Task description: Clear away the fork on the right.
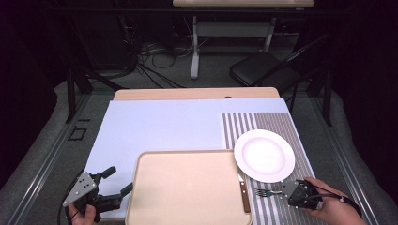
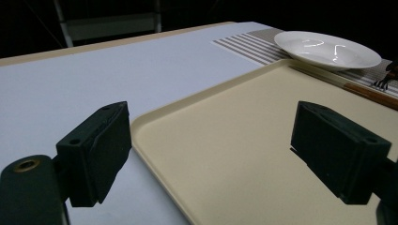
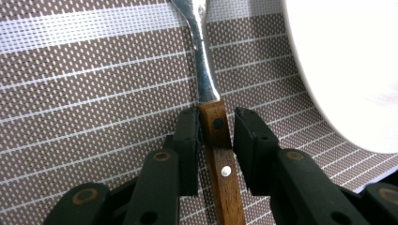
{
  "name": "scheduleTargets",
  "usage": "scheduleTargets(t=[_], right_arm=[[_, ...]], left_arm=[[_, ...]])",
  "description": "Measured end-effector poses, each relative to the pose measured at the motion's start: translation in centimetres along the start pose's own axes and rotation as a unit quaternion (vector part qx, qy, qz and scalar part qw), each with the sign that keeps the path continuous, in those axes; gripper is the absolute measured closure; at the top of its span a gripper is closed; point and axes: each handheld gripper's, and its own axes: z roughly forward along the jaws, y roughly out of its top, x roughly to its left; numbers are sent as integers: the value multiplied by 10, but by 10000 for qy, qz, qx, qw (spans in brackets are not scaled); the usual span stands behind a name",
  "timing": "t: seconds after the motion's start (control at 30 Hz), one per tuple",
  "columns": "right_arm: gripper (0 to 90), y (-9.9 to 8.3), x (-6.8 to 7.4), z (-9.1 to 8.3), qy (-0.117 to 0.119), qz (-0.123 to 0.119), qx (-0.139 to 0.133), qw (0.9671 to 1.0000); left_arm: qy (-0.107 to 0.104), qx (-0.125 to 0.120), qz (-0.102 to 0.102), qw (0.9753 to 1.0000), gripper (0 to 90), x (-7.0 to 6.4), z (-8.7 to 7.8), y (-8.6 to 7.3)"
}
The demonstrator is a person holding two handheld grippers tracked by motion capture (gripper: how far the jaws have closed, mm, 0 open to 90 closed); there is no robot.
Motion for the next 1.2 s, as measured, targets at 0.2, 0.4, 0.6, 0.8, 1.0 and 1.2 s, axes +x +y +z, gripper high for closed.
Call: scheduleTargets(t=[0.2, 0.4, 0.6, 0.8, 1.0, 1.2], right_arm=[[739, 0, 1, 1, 2, -106, -22, 9999], [762, 0, 2, 0, -73, -258, 25, 9996], [768, 1, 2, 1, 56, -297, 21, 9995], [773, 2, 3, 0, -6, -411, 43, 9991], [774, 3, 2, -1, -11, -442, 110, 9990], [775, 1, 4, -1, -96, -373, 71, 9992]], left_arm=[[0, 0, -3, 10000, 130, 0, 0, 0], [-11, -12, -16, 10000, 132, 0, 0, 0], [1, -4, -25, 10000, 132, 0, 0, 0], [-1, -4, -27, 10000, 132, 0, 1, 0], [-7, 3, -23, 10000, 132, 0, 0, 0], [-13, 10, -22, 10000, 132, 0, 1, 0]])
